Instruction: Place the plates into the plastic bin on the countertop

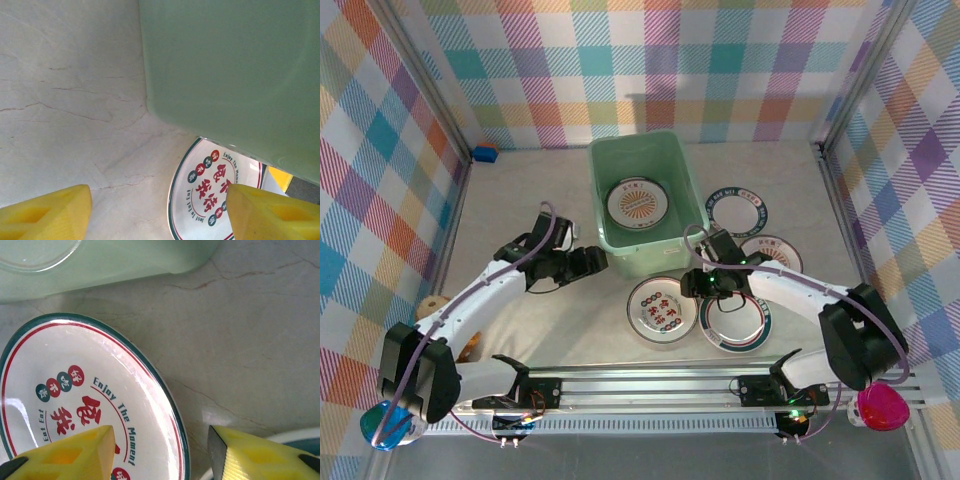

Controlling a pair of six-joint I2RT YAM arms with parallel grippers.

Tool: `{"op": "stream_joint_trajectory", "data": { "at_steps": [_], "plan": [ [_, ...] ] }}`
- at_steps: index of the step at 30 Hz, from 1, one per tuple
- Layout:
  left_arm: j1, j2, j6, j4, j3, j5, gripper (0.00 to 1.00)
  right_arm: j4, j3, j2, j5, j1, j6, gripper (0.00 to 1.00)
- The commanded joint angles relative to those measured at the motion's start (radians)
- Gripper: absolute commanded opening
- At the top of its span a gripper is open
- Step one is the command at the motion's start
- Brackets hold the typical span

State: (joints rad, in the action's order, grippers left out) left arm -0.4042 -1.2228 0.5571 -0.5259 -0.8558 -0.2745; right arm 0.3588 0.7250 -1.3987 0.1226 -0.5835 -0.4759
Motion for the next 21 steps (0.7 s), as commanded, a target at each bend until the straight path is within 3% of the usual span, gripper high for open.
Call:
{"op": "stream_joint_trajectory", "data": {
  "at_steps": [1,11,21],
  "plan": [
    [0.014,0.031,-0.018,-0.03,-0.03,0.017,0.71,-0.056,-0.01,-0.034,0.0,-0.016,0.049,0.53],
    [0.017,0.051,-0.028,-0.064,-0.035,0.039,0.72,-0.092,-0.015,-0.121,-0.01,-0.018,0.056,0.54],
    [0.018,0.078,-0.022,-0.063,-0.01,0.045,0.73,-0.152,-0.074,-0.085,0.022,-0.029,0.06,0.53]
  ]
}}
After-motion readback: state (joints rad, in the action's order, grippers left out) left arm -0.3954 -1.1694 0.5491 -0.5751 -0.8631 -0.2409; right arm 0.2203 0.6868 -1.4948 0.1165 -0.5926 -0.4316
